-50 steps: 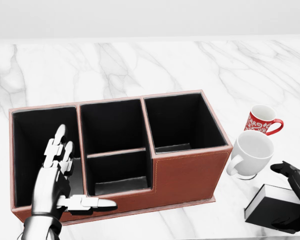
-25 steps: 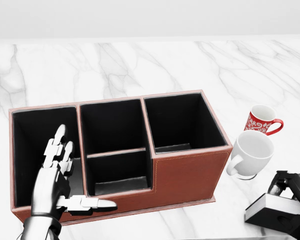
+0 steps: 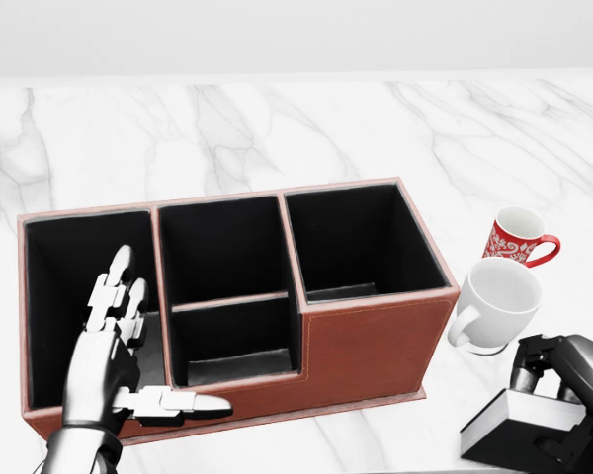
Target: Pick up the book and place it in the right compartment of the caddy.
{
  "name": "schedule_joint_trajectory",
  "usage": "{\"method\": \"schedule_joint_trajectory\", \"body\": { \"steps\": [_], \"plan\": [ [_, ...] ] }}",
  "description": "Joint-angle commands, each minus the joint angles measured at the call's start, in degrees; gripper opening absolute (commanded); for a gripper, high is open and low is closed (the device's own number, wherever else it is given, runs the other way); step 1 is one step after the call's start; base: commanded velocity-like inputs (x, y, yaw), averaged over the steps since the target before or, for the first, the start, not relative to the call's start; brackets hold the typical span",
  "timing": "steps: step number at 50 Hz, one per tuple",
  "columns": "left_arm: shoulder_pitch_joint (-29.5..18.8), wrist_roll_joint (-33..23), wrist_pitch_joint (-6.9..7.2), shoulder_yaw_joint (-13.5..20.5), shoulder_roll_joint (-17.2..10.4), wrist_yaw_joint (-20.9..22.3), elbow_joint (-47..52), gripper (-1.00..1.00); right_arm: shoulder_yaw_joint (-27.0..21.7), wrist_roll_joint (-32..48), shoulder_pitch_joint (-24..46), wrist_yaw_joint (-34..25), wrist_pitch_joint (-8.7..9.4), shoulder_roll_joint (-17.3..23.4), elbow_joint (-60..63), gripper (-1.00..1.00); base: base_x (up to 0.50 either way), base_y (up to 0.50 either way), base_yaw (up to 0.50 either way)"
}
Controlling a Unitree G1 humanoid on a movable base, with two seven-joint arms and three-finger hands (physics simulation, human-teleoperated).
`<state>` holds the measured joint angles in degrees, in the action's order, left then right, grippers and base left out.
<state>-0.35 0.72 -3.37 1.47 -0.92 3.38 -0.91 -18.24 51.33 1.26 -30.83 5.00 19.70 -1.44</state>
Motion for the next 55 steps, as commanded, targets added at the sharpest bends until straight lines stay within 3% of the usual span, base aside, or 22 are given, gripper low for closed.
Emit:
{"method": "schedule_joint_trajectory", "body": {
  "steps": [1, 9, 24, 32, 38, 55],
  "plan": [
    [0.18, -0.07, 0.06, -0.12, 0.03, 0.06, 0.33, 1.0, -1.54, 2.06, -0.16, -9.17, 0.0, -2.42, 14.62, -1.0, 0.0, 0.0, 0.0],
    [0.37, -0.08, 0.33, -0.15, 0.04, 0.2, 0.68, 1.0, -3.13, 5.89, 0.36, -9.17, 0.0, -2.63, 25.6, -1.0, 0.0, 0.0, 0.0],
    [0.42, -0.24, 0.14, -0.26, 0.1, 0.15, 0.66, 1.0, -5.28, 9.71, 8.25, -9.17, 0.0, 1.51, 37.98, -1.0, 0.0, 0.0, 0.0],
    [0.24, -0.26, -0.28, -0.27, 0.11, 0.11, 0.09, 1.0, -3.15, 12.37, 14.34, -9.17, 0.0, 4.04, 41.84, -1.0, 0.0, 0.0, 0.0],
    [0.54, -0.18, 0.22, -0.24, 0.06, 0.21, 0.96, 1.0, -1.77, 14.83, 20.03, -9.17, 0.0, 6.49, 44.79, -1.0, 0.0, 0.0, 0.0],
    [0.47, -0.31, 0.05, -0.22, 0.07, 0.19, 0.94, 1.0, 2.74, 18.47, 31.21, -9.17, 0.0, 7.52, 42.26, -1.0, 0.0, 0.0, 0.0]
  ]
}}
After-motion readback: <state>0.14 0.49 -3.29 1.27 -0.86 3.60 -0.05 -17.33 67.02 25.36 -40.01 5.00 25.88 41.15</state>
